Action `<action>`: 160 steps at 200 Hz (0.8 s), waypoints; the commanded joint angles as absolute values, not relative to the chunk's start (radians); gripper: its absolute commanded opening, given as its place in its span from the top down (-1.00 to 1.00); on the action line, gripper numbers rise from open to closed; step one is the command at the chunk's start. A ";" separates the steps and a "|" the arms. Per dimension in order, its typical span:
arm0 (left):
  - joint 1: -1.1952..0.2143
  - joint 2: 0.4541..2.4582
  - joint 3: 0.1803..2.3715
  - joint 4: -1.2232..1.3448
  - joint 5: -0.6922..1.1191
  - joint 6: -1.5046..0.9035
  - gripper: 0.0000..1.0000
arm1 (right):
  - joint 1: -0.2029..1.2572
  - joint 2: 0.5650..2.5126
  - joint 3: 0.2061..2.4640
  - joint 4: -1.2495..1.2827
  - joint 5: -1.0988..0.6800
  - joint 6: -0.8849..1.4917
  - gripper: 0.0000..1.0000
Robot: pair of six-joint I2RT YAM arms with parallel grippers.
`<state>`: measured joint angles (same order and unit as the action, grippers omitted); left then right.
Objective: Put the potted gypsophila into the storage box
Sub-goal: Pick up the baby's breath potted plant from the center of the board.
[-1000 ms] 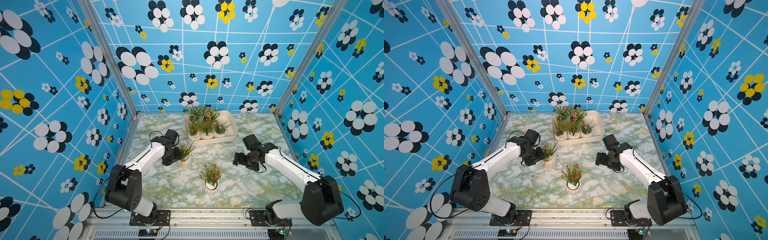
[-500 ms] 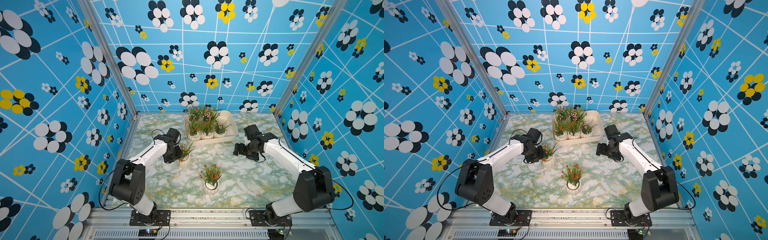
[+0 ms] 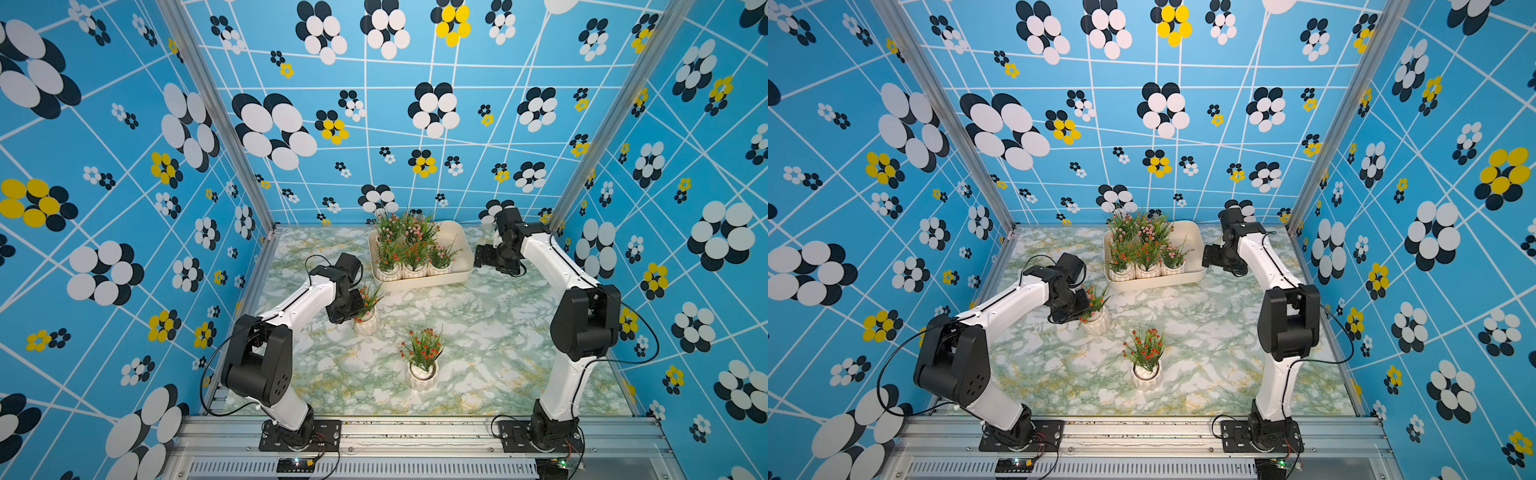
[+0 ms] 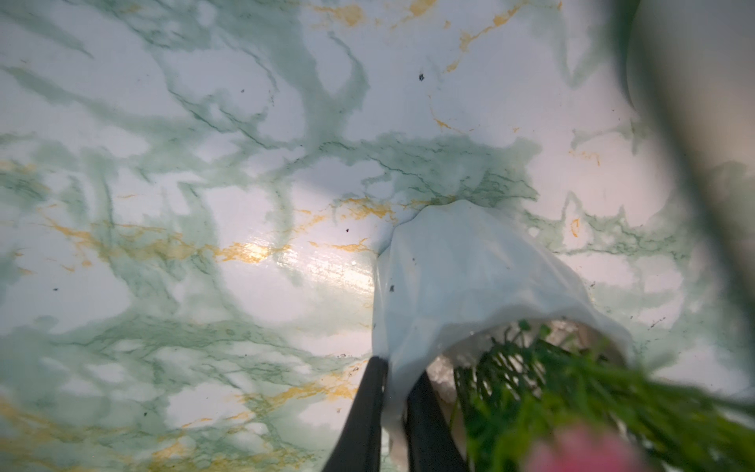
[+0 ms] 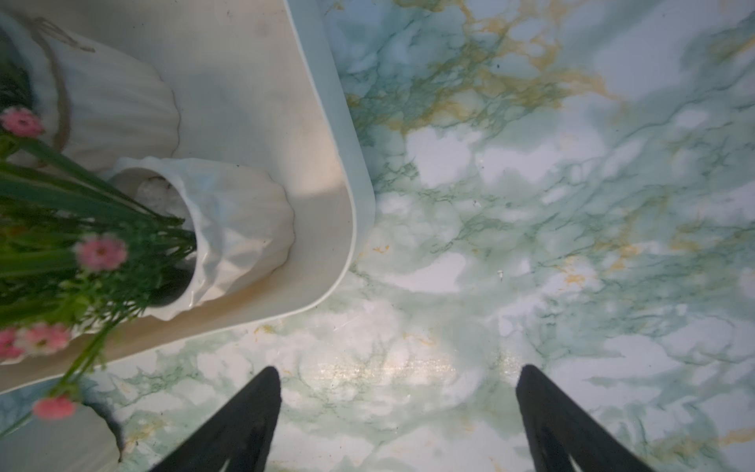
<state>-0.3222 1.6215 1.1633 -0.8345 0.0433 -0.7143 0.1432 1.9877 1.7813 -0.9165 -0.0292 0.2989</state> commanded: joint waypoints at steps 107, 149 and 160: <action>-0.327 1.580 1.362 -0.992 0.009 -0.636 1.00 | 0.180 2.257 1.968 -0.866 -0.043 0.314 -0.66; -0.325 1.574 1.433 -1.024 0.016 -0.624 1.00 | 0.196 2.319 2.034 -0.863 -0.005 0.260 -0.59; -0.326 1.573 1.457 -1.033 0.020 -0.622 1.00 | 0.200 2.329 2.044 -0.858 0.000 0.240 -0.56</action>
